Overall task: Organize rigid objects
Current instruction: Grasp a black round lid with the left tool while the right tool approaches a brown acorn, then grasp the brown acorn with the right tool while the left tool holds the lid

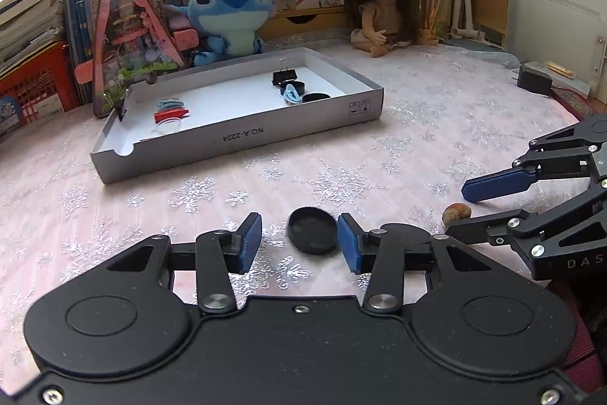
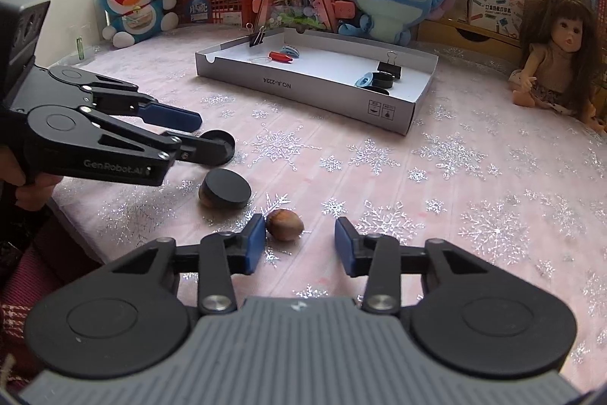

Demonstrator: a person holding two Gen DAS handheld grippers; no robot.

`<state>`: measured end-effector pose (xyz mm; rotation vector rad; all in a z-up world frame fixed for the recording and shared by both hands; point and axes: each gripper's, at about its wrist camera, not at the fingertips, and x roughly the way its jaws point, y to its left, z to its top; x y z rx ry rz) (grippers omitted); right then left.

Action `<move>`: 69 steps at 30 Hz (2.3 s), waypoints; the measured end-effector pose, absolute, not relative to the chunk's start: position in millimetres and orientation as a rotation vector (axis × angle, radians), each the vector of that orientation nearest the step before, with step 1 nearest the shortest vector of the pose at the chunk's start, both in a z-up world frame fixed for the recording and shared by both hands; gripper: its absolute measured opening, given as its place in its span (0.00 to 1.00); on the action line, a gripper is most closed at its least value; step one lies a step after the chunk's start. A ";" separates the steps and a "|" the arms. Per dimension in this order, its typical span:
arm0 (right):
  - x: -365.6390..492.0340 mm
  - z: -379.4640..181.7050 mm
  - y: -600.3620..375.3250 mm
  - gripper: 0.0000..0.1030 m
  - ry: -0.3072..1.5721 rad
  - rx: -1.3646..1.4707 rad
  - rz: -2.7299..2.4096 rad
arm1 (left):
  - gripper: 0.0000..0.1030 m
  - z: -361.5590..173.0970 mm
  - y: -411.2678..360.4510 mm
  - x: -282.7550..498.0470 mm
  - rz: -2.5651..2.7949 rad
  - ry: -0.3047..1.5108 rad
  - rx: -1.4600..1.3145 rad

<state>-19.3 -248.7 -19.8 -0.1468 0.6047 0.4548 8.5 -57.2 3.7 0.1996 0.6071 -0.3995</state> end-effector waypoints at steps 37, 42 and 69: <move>-3.0 -7.5 -246.3 0.25 0.572 -0.124 0.459 | 0.29 13.7 -46.9 21.9 -0.342 0.589 0.165; 15.4 2.0 -243.6 0.25 0.566 -0.123 0.428 | 0.29 24.2 -35.7 38.1 -0.297 0.600 0.111; 161.8 55.5 -242.1 0.25 0.601 0.041 0.335 | 0.29 77.1 -12.7 180.7 -0.177 0.558 0.003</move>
